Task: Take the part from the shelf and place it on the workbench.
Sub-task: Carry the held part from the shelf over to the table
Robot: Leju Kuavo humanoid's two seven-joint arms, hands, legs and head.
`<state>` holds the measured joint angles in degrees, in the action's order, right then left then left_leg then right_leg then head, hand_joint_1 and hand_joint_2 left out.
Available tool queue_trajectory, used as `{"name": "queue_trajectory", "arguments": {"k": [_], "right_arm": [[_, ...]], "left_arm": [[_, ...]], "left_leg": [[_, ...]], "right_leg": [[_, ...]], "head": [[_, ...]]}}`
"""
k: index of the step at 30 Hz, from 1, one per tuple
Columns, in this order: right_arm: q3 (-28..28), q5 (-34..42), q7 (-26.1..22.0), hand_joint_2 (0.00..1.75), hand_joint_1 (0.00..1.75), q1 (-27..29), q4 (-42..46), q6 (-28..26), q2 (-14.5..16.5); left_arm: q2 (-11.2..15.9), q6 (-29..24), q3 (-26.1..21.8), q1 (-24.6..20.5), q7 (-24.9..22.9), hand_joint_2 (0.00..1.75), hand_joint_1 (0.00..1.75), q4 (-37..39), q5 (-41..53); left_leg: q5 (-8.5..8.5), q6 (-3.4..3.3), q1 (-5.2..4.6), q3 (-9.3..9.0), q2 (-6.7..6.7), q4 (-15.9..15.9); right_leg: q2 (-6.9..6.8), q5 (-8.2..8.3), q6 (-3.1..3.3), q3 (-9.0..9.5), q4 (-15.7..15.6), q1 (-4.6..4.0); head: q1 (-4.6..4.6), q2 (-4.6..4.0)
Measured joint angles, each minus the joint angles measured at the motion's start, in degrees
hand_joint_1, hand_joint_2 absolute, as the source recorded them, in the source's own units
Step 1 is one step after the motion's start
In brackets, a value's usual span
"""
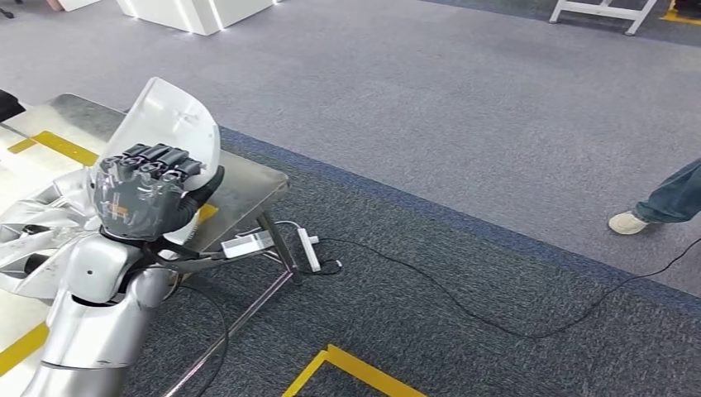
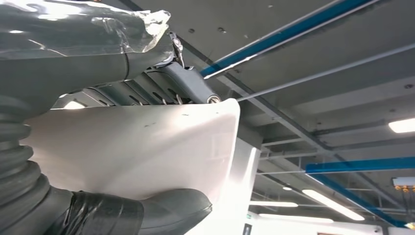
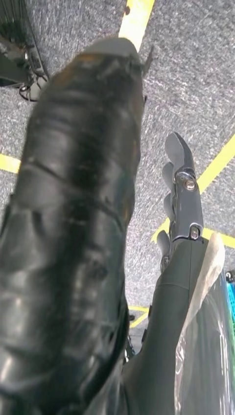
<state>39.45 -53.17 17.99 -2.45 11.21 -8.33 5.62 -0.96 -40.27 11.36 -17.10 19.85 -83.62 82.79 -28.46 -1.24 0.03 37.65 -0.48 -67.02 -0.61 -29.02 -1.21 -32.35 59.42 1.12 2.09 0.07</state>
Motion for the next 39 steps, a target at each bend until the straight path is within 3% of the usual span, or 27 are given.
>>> {"name": "queue_trajectory", "arguments": {"k": [2, 4, 6, 13, 18, 20, 22, 25, 26, 27, 28, 30, 32, 34, 35, 37, 39], "right_arm": [[0.02, -0.13, 0.00, 0.00, 0.00, -0.08, 0.00, 0.00, 0.01], [0.04, -0.21, 0.00, 0.00, 0.00, -0.12, 0.00, 0.02, 0.02], [0.04, -0.23, 0.01, 0.00, 0.00, -0.12, 0.00, 0.04, 0.02], [0.04, -0.66, 0.04, 0.00, 0.00, -0.13, 0.00, -0.03, 0.13], [0.04, -1.62, 0.05, 0.00, 0.00, -0.18, 0.00, -0.12, 0.13], [0.03, -1.85, 0.11, 0.00, 0.00, -0.25, 0.00, -0.17, 0.13], [0.02, -1.97, 0.17, 0.00, 0.00, -0.29, 0.00, -0.26, 0.13], [0.01, -2.06, 0.22, 0.00, 0.00, -0.20, -0.01, -0.29, 0.15], [0.00, -2.14, 0.26, 0.00, 0.00, -0.13, -0.01, -0.28, 0.16], [-0.01, -2.26, 0.31, 0.00, 0.00, -0.09, -0.01, -0.28, 0.17], [-0.01, -2.39, 0.35, 0.00, 0.00, -0.07, -0.01, -0.30, 0.18], [-0.01, -2.59, 0.37, 0.00, 0.00, -0.07, 0.00, -0.37, 0.16], [-0.03, -2.71, 0.41, 0.00, 0.00, -0.01, 0.00, -0.46, 0.16], [-0.04, -2.78, 0.53, 0.00, 0.00, 0.08, 0.00, -0.54, 0.19], [-0.03, -2.80, 0.63, 0.00, 0.00, 0.07, 0.00, -0.56, 0.25], [-0.02, -2.83, 0.79, 0.00, 0.00, 0.01, 0.00, -0.62, 0.34], [-0.02, -2.85, 0.81, 0.00, 0.00, 0.06, 0.00, -0.73, 0.35]], "left_arm": [[-0.02, -0.01, -0.05, -0.11, 0.00, 1.75, 1.75, -0.02, 0.10], [-0.07, 0.00, -0.10, -0.17, -0.01, 1.75, 1.75, -0.03, 0.33], [-0.09, 0.01, -0.24, -0.16, -0.02, 1.75, 1.75, -0.04, 0.48], [-0.09, 0.01, -0.40, -0.17, -0.10, 1.75, 1.75, -0.04, 0.51], [-0.02, 0.01, -0.50, -0.20, -0.54, 1.75, 1.75, -0.04, 0.62], [0.02, 0.00, -0.50, -0.25, -0.83, 1.75, 1.75, -0.07, 0.69], [0.02, -0.01, -0.52, -0.44, -1.04, 1.75, 1.75, -0.10, 0.76], [0.00, 0.01, -0.57, -0.47, -1.11, 1.75, 1.75, -0.05, 0.81], [0.01, 0.01, -0.56, -0.44, -1.16, 1.75, 1.75, 0.00, 0.86], [0.01, 0.01, -0.54, -0.44, -1.27, 1.75, 1.75, 0.05, 0.94], [0.02, 0.01, -0.49, -0.44, -1.42, 1.75, 1.75, 0.09, 1.03], [0.03, 0.01, -0.39, -0.55, -1.90, 1.75, 1.75, 0.10, 1.20], [0.05, 0.01, -0.29, -0.77, -2.31, 1.75, 1.75, 0.11, 1.34], [0.14, 0.01, -0.14, -0.84, -2.50, 1.75, 1.75, 0.12, 1.45], [0.23, 0.01, -0.07, -0.81, -2.55, 1.75, 1.75, 0.13, 1.46], [0.42, 0.01, 0.03, -0.92, -2.64, 1.75, 1.75, 0.13, 1.43], [0.49, 0.01, 0.11, -1.00, -2.71, 1.75, 1.75, 0.13, 1.41]], "left_leg": [[1.90, -0.42, -0.44, -2.66, 0.42, 6.00], [1.72, 0.22, -0.64, -3.18, 0.51, 7.69], [1.59, 0.58, -0.66, -3.22, 0.37, 7.88], [1.58, -0.20, -0.76, -3.19, 0.35, 7.84], [1.45, -1.40, -1.19, -3.01, 0.28, 7.50], [1.97, -1.97, -0.93, -3.51, 0.09, 8.52], [2.53, -2.48, -0.57, -4.10, -0.26, 9.55], [2.63, -2.62, -0.60, -4.08, -1.27, 9.65], [2.63, -2.58, -0.60, -4.06, -1.79, 9.60], [2.62, -2.49, -0.55, -4.06, -2.39, 9.52], [2.56, -2.30, -0.46, -4.06, -3.03, 9.36], [2.23, -1.60, -0.29, -3.78, -4.27, 8.61], [2.15, -0.77, -0.17, -3.08, -5.55, 7.95], [2.49, -0.10, 0.01, -2.54, -6.88, 7.90], [2.38, 0.18, 0.02, -2.32, -6.74, 7.72], [0.62, 0.73, -0.07, -0.86, -4.24, 4.82], [-2.72, 1.22, 0.06, 2.48, -1.10, -2.27]], "right_leg": [[-0.08, -0.14, -0.21, -0.06, 0.07, -0.11], [-0.16, -0.17, -0.34, -0.39, 0.15, -0.17], [-0.26, -0.10, -0.43, -0.35, -0.05, -0.10], [-0.28, 0.35, -1.16, 0.05, -0.88, -0.02], [-0.45, 0.72, -2.23, 0.29, -1.43, 0.32], [-0.41, 0.35, -2.51, 0.21, -1.22, 0.34], [0.02, -1.83, -2.54, -1.32, 2.09, 0.25], [0.43, -6.42, -2.60, -6.39, 12.57, 0.20], [0.45, -6.50, -2.68, -7.25, 14.13, 0.23], [0.51, -5.45, -2.73, -7.03, 13.46, 0.28], [0.81, -3.51, -2.76, -5.74, 10.66, 0.38], [3.13, -0.45, -2.81, -1.98, 3.11, 0.75], [4.91, -0.01, -2.61, 0.06, -0.55, 0.92], [4.00, -0.10, -1.96, 0.26, -0.63, 0.78], [3.25, 0.00, -1.55, 0.32, -0.72, 0.77], [1.77, 0.11, -0.75, 0.49, -0.91, 0.86], [0.29, -0.07, -0.26, 0.63, -0.95, 0.68]], "head": [[0.02, 0.00], [0.09, 0.01], [0.10, 0.02], [0.09, 0.01], [0.15, 0.01], [0.11, 0.01], [-0.04, 0.01], [-0.15, 0.00], [-0.15, 0.00], [-0.16, 0.00], [-0.16, 0.00], [-0.17, 0.01], [-0.14, 0.01], [-0.11, 0.01], [-0.08, 0.01], [0.37, 0.00], [0.79, 0.00]]}}
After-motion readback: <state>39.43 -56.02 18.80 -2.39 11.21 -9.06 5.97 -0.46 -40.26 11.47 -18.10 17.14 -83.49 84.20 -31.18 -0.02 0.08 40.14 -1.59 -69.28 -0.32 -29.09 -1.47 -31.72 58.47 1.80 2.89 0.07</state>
